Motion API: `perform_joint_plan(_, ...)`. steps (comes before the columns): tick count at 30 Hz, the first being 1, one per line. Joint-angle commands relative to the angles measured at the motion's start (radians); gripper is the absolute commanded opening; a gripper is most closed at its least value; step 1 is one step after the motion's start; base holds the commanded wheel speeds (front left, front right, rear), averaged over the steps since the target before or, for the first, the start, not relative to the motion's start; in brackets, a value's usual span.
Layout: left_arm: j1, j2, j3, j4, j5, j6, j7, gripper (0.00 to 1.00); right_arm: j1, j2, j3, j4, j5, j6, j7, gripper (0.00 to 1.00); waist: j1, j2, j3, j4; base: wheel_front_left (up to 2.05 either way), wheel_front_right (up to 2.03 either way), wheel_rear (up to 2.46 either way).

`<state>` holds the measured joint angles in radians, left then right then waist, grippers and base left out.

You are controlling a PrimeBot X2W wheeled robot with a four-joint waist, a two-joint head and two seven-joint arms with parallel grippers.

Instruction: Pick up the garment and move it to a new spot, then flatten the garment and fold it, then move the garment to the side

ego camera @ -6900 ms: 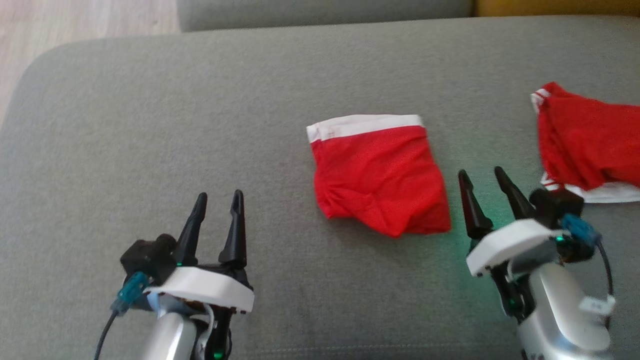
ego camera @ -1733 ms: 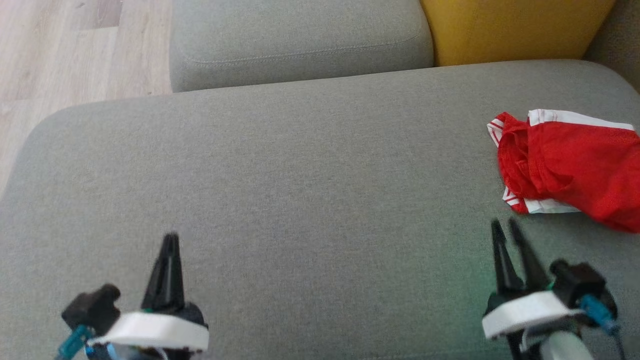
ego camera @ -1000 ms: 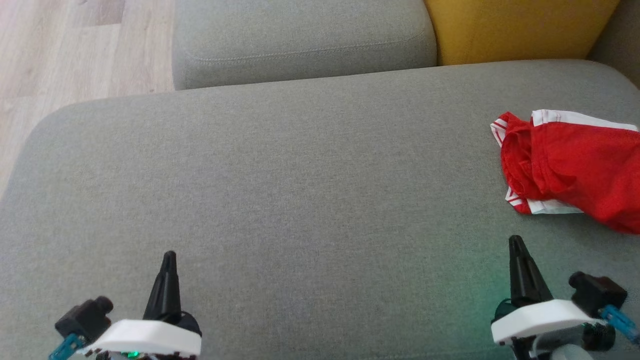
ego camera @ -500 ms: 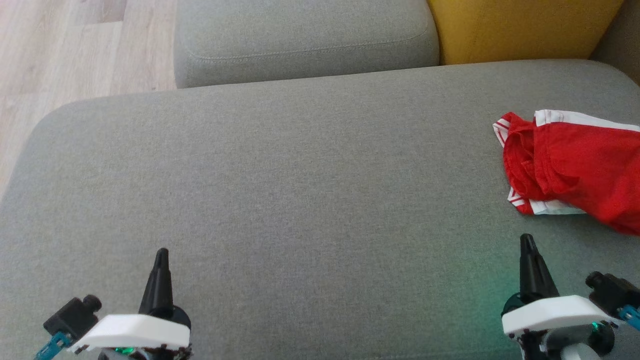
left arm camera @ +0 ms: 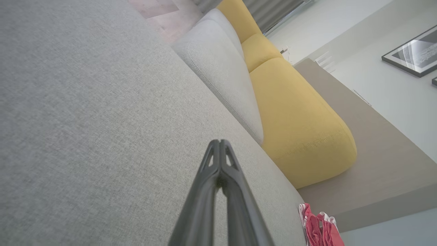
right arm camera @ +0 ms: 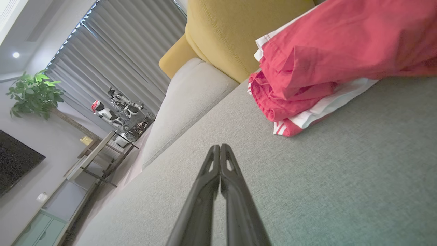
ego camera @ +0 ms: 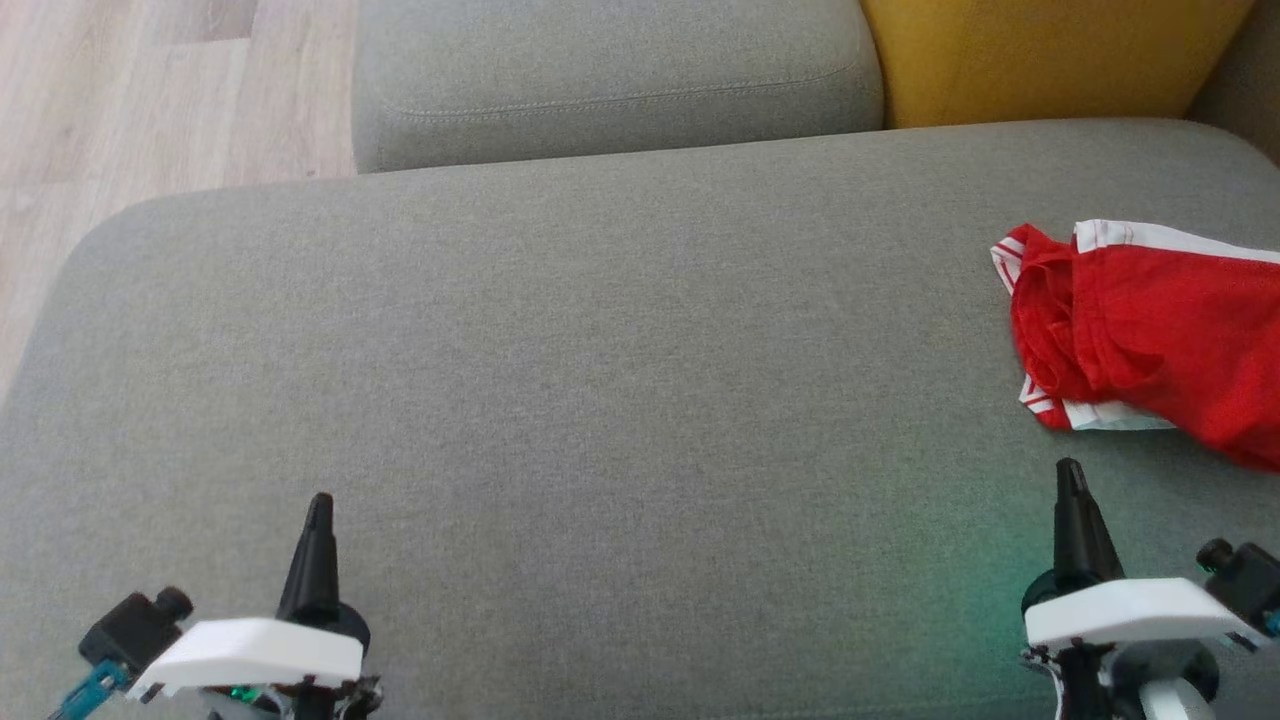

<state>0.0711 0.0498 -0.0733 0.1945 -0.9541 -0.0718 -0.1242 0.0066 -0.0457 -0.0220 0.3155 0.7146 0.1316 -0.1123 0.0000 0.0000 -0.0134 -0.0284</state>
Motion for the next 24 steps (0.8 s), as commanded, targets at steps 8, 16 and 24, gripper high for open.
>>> perform_joint_plan(8,-0.073,0.014,0.042,-0.022,-0.082,-0.017,0.024,0.0,-0.06,-0.01,-0.007,-0.042,0.11,0.0,0.025,0.0,0.0,0.0,0.002,0.003,0.0,0.0,0.0)
perform_joint_plan(16,-0.085,0.014,0.056,-0.013,-0.153,-0.022,0.047,0.0,-0.067,-0.011,-0.016,-0.045,0.206,0.0,0.048,0.0,0.0,0.0,0.004,0.006,0.0,0.0,0.0)
perform_joint_plan(24,-0.098,0.015,0.071,-0.005,-0.225,-0.027,0.071,0.0,-0.073,-0.011,-0.025,-0.049,0.301,-0.001,0.071,0.0,0.0,0.0,0.005,0.009,0.0,0.0,0.0)
